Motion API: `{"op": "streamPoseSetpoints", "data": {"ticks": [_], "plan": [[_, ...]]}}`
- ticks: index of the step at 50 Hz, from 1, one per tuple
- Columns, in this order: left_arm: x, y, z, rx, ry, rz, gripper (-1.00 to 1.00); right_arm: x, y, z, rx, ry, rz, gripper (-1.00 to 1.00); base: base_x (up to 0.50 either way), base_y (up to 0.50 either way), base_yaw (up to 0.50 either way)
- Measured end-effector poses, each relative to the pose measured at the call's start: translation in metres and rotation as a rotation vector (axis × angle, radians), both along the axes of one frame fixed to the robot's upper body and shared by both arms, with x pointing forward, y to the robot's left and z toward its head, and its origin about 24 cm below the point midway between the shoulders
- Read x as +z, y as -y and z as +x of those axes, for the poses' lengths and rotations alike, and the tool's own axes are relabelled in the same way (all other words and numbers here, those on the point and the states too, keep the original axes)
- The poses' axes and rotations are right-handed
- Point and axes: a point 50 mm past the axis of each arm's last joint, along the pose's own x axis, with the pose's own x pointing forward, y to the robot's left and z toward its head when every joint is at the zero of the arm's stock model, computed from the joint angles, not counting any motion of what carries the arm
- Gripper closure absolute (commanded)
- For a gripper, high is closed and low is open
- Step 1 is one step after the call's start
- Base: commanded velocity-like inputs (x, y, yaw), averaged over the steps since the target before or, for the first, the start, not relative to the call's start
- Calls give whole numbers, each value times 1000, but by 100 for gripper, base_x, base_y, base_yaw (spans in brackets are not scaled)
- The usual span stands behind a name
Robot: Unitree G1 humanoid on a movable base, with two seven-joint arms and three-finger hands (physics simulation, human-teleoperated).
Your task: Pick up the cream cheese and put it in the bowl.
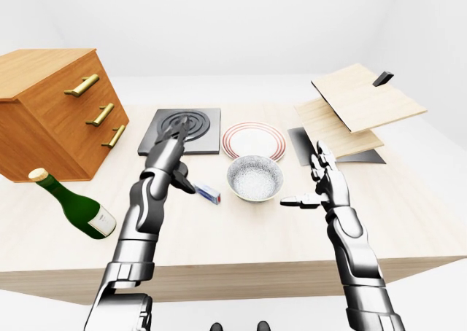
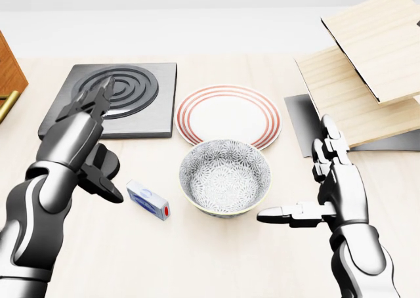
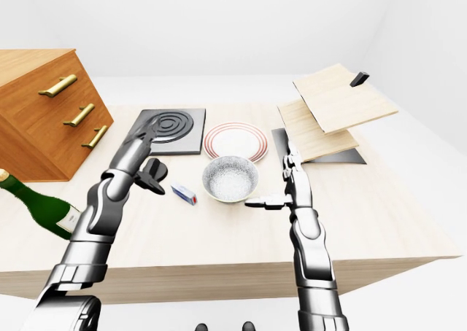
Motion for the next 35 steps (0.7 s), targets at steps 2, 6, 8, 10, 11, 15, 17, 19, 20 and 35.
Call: {"op": "streamPoseSetpoints", "data": {"ticks": [2,6,8,10,11,15,17,19,20,35], "plan": [[-3,0,1,2,-7,36,-100,-1,1,0,0,-5,3,-100,0,0,0],[-8,2,3,3,-12,104,-100,-3,2,0,0,-12,9,-100,0,0,0],[-10,3,3,-1,-12,137,-100,-3,3,0,1,-15,12,-100,0,0,0],[-11,5,4,-5,-12,167,-100,-4,3,0,1,-17,14,-100,0,0,0],[-12,6,4,-9,-12,181,-100,-4,4,0,1,-19,16,-100,0,0,0],[-15,10,4,-24,-9,233,-100,-6,5,0,1,-25,21,-100,0,0,0],[-16,12,5,-31,-5,257,-100,-7,5,0,1,-28,23,-100,0,0,0],[-18,15,6,-38,1,275,-100,-7,5,0,1,-30,25,-100,0,0,0],[-18,16,7,-41,3,283,-100,-7,5,0,0,-31,26,-100,0,0,0],[-33,28,15,-49,63,403,-100,-10,8,-1,-5,-40,36,-100,0,0,0]]}}
